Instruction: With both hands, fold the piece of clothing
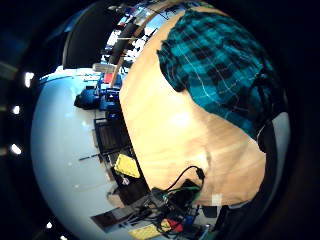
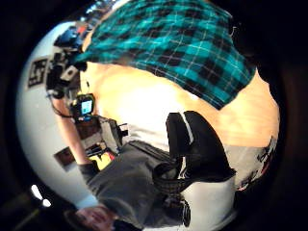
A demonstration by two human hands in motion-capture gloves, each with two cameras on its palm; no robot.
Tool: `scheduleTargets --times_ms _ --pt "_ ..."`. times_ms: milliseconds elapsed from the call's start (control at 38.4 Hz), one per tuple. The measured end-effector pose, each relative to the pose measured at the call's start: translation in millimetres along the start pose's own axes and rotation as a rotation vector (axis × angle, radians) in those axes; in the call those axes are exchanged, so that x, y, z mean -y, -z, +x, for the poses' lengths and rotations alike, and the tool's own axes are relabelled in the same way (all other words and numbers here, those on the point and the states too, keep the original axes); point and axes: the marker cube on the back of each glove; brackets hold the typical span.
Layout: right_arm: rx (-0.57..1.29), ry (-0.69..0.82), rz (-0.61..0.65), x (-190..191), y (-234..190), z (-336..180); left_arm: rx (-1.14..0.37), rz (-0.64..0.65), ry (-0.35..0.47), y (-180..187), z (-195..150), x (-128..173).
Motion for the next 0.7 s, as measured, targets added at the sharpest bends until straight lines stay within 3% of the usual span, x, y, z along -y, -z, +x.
scheduleTargets --times_ms 78,338,390,442,546,598,703 --pt "0.004 0.003 0.019 15 -27 -12 0.029 0.025 0.006 2 -6 23" --pt "-0.048 -0.085 0.082 61 -76 -14 0.087 0.046 -0.003 25 -6 23" --pt "0.028 -0.087 0.095 59 -73 -10 0.089 0.036 -0.004 23 -9 20" --pt "0.141 -0.068 0.074 33 -54 -16 0.083 0.023 -0.007 20 -11 16" --pt "0.332 -0.067 -0.096 -26 -13 -27 0.05 -0.005 -0.044 13 -13 5" --pt "0.35 -0.037 -0.099 -18 -13 -16 0.03 -0.012 -0.085 12 -11 -5" --pt "0.276 0.008 0.011 22 -23 12 0.012 -0.044 -0.159 18 -6 -30"
